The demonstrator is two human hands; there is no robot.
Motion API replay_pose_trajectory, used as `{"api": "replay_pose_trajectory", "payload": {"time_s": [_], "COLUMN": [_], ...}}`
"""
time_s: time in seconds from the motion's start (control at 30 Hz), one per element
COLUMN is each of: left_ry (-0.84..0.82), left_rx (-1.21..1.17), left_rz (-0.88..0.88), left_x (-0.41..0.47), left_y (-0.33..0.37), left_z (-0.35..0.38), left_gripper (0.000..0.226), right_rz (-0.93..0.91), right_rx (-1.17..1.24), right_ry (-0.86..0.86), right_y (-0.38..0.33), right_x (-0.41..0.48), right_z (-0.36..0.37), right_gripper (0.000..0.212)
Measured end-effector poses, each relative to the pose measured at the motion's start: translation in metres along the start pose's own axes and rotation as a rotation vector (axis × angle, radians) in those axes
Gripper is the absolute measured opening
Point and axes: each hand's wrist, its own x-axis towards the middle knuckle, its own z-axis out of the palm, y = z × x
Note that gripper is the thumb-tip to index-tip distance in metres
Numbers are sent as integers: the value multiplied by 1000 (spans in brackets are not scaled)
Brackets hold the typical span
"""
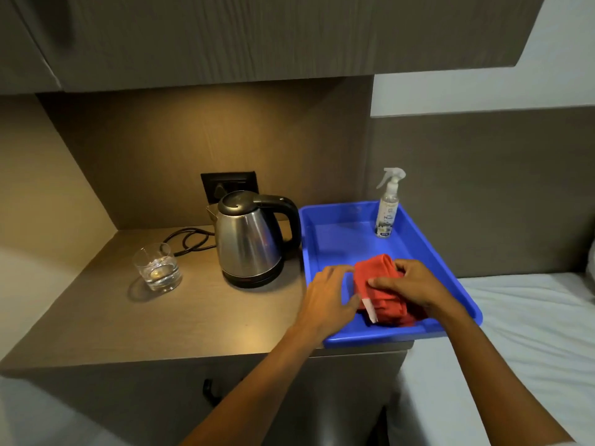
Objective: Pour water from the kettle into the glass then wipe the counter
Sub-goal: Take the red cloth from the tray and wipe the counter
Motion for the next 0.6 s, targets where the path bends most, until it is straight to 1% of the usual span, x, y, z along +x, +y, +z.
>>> {"api": "replay_pose_trajectory", "payload": {"time_s": [0.03, 0.1, 0.17, 0.23, 0.27, 0.37, 0.43, 0.5, 0.53, 0.6], "left_ry": [31, 91, 65, -26, -40, 47, 115, 191, 248, 321], "left_rx": [-131, -415, -715, -961, -1014, -979, -958, -878, -815, -681], "left_rz": [-39, -188, -356, -490, -503, -503, -584, -667, -694, -706], "left_x": [0, -2, -6, -13, -20, -45, -64, -78, -84, -94], "left_y": [1, 4, 6, -6, -17, -56, -87, -114, -129, -152], "left_z": [-5, -22, -43, -63, -73, -95, -104, -112, -120, -137], "left_gripper": [53, 58, 56, 49, 45, 36, 36, 42, 47, 55], "right_rz": [-36, -88, -106, -89, -82, -76, -73, -172, -256, -400], "right_rx": [111, 357, 588, 671, 640, 344, 191, 48, -14, -91], "right_ry": [-5, -64, -174, -254, -253, -132, -103, -49, -34, -27], "right_y": [-8, -28, -44, -58, -64, -73, -81, -90, -97, -113], "right_x": [-5, -16, -24, -27, -26, -23, -24, -25, -24, -23], "right_z": [0, 3, 12, 29, 44, 95, 136, 173, 195, 232], "right_gripper": [35, 39, 43, 46, 47, 52, 64, 69, 66, 51]}}
